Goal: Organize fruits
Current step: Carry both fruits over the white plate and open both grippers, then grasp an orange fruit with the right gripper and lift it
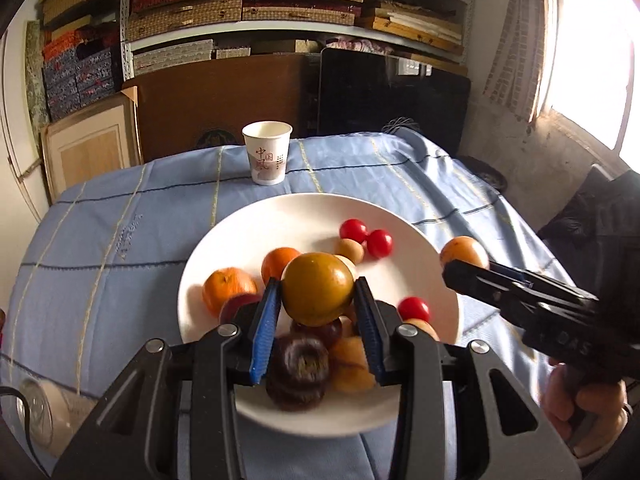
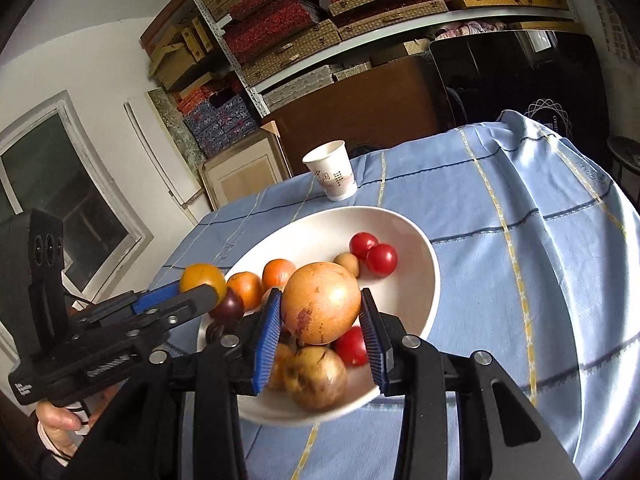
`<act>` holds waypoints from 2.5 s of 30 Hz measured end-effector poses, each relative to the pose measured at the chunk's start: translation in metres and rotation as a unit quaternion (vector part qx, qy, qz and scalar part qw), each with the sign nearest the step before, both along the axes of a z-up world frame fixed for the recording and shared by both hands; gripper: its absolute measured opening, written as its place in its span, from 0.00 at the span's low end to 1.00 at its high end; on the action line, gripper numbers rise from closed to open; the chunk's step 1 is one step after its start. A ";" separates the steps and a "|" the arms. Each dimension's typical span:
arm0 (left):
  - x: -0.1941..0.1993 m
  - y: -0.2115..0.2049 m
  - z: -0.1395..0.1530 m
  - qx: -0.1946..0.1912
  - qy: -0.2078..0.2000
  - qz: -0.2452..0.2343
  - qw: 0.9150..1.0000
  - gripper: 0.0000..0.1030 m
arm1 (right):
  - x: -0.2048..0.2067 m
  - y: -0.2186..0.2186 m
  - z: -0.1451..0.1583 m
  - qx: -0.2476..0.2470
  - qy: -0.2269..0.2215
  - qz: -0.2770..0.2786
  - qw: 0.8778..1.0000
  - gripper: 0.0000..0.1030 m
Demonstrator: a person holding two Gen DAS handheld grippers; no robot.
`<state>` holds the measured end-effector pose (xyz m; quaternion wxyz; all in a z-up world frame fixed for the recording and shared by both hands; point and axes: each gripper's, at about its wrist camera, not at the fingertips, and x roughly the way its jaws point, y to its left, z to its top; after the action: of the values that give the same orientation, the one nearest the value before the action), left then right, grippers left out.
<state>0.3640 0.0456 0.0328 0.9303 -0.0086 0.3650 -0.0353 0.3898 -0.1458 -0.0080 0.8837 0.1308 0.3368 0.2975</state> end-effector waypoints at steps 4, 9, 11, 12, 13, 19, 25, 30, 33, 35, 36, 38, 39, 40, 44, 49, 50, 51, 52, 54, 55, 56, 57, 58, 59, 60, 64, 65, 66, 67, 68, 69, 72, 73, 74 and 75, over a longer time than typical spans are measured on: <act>0.021 -0.005 -0.007 0.011 0.014 0.011 1.000 0.36 | 0.011 0.006 -0.006 -0.016 -0.001 0.008 1.000 0.39; 0.017 -0.008 -0.004 0.052 -0.002 0.061 0.997 0.77 | 0.014 0.011 -0.009 -0.007 0.002 0.022 1.000 0.51; 0.004 -0.012 0.002 0.079 -0.026 0.064 0.995 0.78 | 0.010 0.011 -0.003 -0.001 -0.002 0.025 1.000 0.53; 0.000 -0.012 0.006 0.085 -0.030 0.065 0.994 0.78 | 0.007 0.010 0.000 0.001 -0.004 0.023 1.000 0.55; -0.007 -0.012 0.010 0.091 -0.034 0.068 0.993 0.79 | 0.004 0.009 0.004 0.003 -0.007 0.023 1.000 0.55; -0.054 -0.009 0.024 0.090 -0.054 0.076 0.992 0.91 | -0.030 0.001 0.014 -0.001 -0.022 0.025 0.999 0.57; -0.115 0.010 0.003 0.020 -0.041 0.077 0.996 0.95 | -0.076 -0.009 0.002 -0.014 -0.016 0.054 0.998 0.64; -0.144 0.021 -0.032 -0.007 -0.025 0.088 0.996 0.95 | -0.115 -0.001 -0.009 -0.054 -0.020 0.115 0.992 0.65; -0.149 0.019 -0.039 0.038 -0.011 0.104 0.994 0.95 | -0.133 0.012 -0.015 -0.080 -0.010 0.158 0.984 0.65; -0.154 0.025 -0.039 0.037 -0.017 0.127 0.991 0.95 | -0.145 0.022 -0.016 -0.100 -0.013 0.180 0.979 0.65; -0.155 0.028 -0.039 0.038 -0.018 0.136 0.990 0.95 | -0.151 0.028 -0.018 -0.114 -0.016 0.192 0.975 0.65; -0.154 0.034 -0.040 0.048 -0.018 0.157 0.986 0.95 | -0.161 0.037 -0.020 -0.136 -0.021 0.209 0.968 0.65; -0.154 0.038 -0.040 0.050 -0.017 0.167 0.985 0.95 | -0.164 0.041 -0.022 -0.145 -0.020 0.218 0.965 0.65; -0.154 0.041 -0.040 0.049 -0.014 0.173 0.984 0.95 | -0.167 0.045 -0.025 -0.153 -0.020 0.224 0.962 0.65; -0.156 0.048 -0.042 0.029 -0.003 0.172 0.985 0.95 | -0.176 0.052 -0.030 -0.186 -0.033 0.223 0.956 0.65; -0.157 0.044 -0.042 0.039 -0.005 0.166 0.985 0.95 | -0.173 0.051 -0.033 -0.185 -0.023 0.222 0.957 0.65; -0.156 0.043 -0.043 0.039 -0.004 0.165 0.985 0.95 | -0.172 0.051 -0.034 -0.186 -0.022 0.222 0.957 0.65; -0.156 0.043 -0.043 0.039 -0.003 0.165 0.986 0.95 | -0.173 0.051 -0.034 -0.187 -0.021 0.221 0.957 0.64; -0.155 0.043 -0.043 0.039 -0.002 0.165 0.986 0.95 | -0.173 0.051 -0.036 -0.189 -0.020 0.221 0.957 0.63; -0.155 0.043 -0.043 0.039 -0.001 0.164 0.986 0.95 | -0.171 0.053 -0.037 -0.191 -0.018 0.222 0.956 0.58; -0.155 0.044 -0.044 0.038 0.000 0.165 0.986 0.95 | -0.169 0.054 -0.037 -0.192 -0.018 0.222 0.956 0.56; -0.155 0.044 -0.044 0.037 0.001 0.164 0.986 0.95 | -0.169 0.054 -0.038 -0.192 -0.017 0.222 0.956 0.53; -0.155 0.044 -0.044 0.037 0.002 0.164 0.986 0.95 | -0.168 0.055 -0.038 -0.193 -0.016 0.222 0.956 0.52; -0.154 0.044 -0.044 0.038 0.002 0.165 0.986 0.95 | -0.168 0.055 -0.039 -0.194 -0.014 0.222 0.955 0.51; -0.154 0.044 -0.044 0.039 0.003 0.165 0.985 0.95 | -0.167 0.056 -0.040 -0.196 -0.013 0.222 0.955 0.51; -0.154 0.044 -0.045 0.039 0.003 0.166 0.985 0.95 | -0.167 0.057 -0.042 -0.198 -0.011 0.222 0.955 0.50; -0.154 0.045 -0.045 0.035 0.005 0.165 0.986 0.95 | -0.164 0.054 -0.043 -0.192 0.000 0.221 0.956 0.39; -0.154 0.046 -0.046 0.033 0.007 0.164 0.986 0.95 | -0.162 0.052 -0.042 -0.186 0.006 0.219 0.958 0.39; -0.154 0.046 -0.046 0.028 0.010 0.163 0.986 0.95 | -0.160 0.048 -0.039 -0.175 0.008 0.216 0.961 0.39; -0.153 0.046 -0.047 0.021 0.013 0.160 0.987 0.95 | -0.157 0.042 -0.036 -0.160 0.010 0.210 0.965 0.39; -0.153 0.046 -0.048 0.014 0.017 0.158 0.987 0.95 | -0.153 0.034 -0.030 -0.139 0.011 0.197 0.970 0.39; -0.152 0.046 -0.050 0.008 0.020 0.154 0.988 0.95 | -0.150 0.025 -0.026 -0.126 0.011 0.183 0.975 0.39; -0.151 0.036 -0.053 -0.003 0.027 0.122 0.992 0.95 | -0.137 0.000 -0.017 -0.101 0.010 0.123 0.987 0.39; -0.151 0.030 -0.054 -0.004 0.028 0.108 0.994 0.95 | -0.133 -0.006 -0.016 -0.095 0.015 0.106 0.990 0.39; -0.151 0.023 -0.054 -0.006 0.027 0.088 0.996 0.90 | -0.129 -0.011 -0.017 -0.090 0.021 0.093 0.991 0.39; -0.151 0.015 -0.055 -0.007 0.028 0.070 0.997 0.84 | -0.126 -0.016 -0.018 -0.088 0.026 0.081 0.992 0.39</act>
<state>0.2131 0.0608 -0.0225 0.9199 -0.0413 0.3891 0.0277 0.2642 -0.1620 -0.0256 0.8556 0.0326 0.3943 0.3338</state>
